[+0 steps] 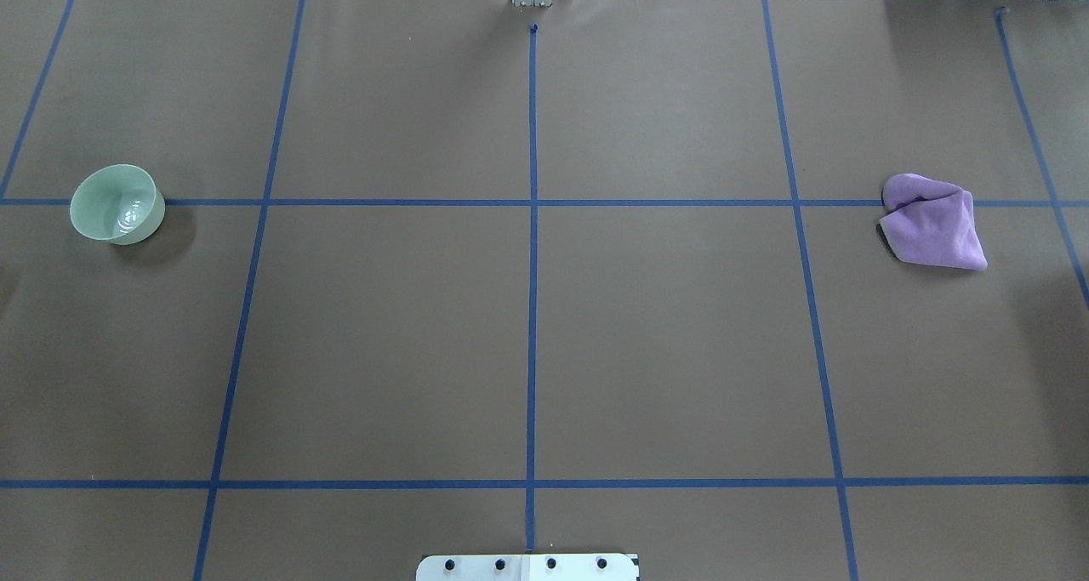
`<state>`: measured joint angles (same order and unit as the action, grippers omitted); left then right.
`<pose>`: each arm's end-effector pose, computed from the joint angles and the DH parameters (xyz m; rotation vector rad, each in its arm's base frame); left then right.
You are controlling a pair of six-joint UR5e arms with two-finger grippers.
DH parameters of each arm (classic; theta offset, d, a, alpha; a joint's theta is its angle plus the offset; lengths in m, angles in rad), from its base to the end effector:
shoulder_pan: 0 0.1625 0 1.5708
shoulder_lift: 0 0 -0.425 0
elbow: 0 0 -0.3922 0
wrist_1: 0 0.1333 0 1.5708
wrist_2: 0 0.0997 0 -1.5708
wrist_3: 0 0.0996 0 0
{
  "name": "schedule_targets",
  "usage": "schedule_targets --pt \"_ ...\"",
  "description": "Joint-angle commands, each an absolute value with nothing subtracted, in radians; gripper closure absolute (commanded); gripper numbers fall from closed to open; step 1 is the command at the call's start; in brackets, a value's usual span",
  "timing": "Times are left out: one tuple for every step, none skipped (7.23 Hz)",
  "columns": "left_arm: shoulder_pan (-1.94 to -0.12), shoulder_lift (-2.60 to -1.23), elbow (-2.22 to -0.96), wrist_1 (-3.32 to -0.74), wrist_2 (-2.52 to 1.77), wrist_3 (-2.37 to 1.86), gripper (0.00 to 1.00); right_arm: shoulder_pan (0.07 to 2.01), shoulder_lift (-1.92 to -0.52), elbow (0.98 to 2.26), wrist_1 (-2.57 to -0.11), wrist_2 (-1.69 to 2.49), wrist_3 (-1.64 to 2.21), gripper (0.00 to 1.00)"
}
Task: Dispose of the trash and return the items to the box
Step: 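Carry the yellow cup with the left gripper and drop it into the clear bin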
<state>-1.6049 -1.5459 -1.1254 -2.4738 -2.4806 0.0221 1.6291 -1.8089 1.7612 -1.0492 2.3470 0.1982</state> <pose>-0.0702 -0.4531 0.7788 0.4272 0.8833 0.1857 0.0875 -0.4083 0.6120 0.3948 -0.7898 0.0558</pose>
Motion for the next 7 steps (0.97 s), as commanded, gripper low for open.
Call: schedule_targets --pt "-1.543 -1.542 -1.114 -2.536 -2.451 -0.094 1.0 1.629 -1.809 1.761 -1.049 2.347 0.198 0.0" --pt "-1.542 -1.536 -1.109 -2.536 -2.448 -0.092 1.0 1.629 -1.809 1.761 -1.049 2.347 0.198 0.0" --pt "-1.54 -1.531 -1.109 -2.539 -2.441 -0.092 0.64 1.629 -1.809 1.761 -1.049 2.347 0.198 0.0" --pt "-1.539 -1.528 -1.106 -2.566 -2.439 -0.092 0.29 1.629 -1.809 1.763 -1.049 2.347 0.198 0.0" --pt "-1.539 -1.522 -1.108 -2.583 -2.433 -0.092 0.09 1.629 -1.809 1.763 -1.048 2.347 0.199 0.0" --pt "-1.54 -1.528 -1.121 -2.589 -2.44 -0.094 0.02 1.629 -1.806 1.763 -1.048 2.347 0.201 0.0" --pt "-1.54 -1.542 -1.164 -2.556 -2.482 -0.104 0.02 1.629 -1.804 1.764 -1.049 2.347 0.204 0.0"
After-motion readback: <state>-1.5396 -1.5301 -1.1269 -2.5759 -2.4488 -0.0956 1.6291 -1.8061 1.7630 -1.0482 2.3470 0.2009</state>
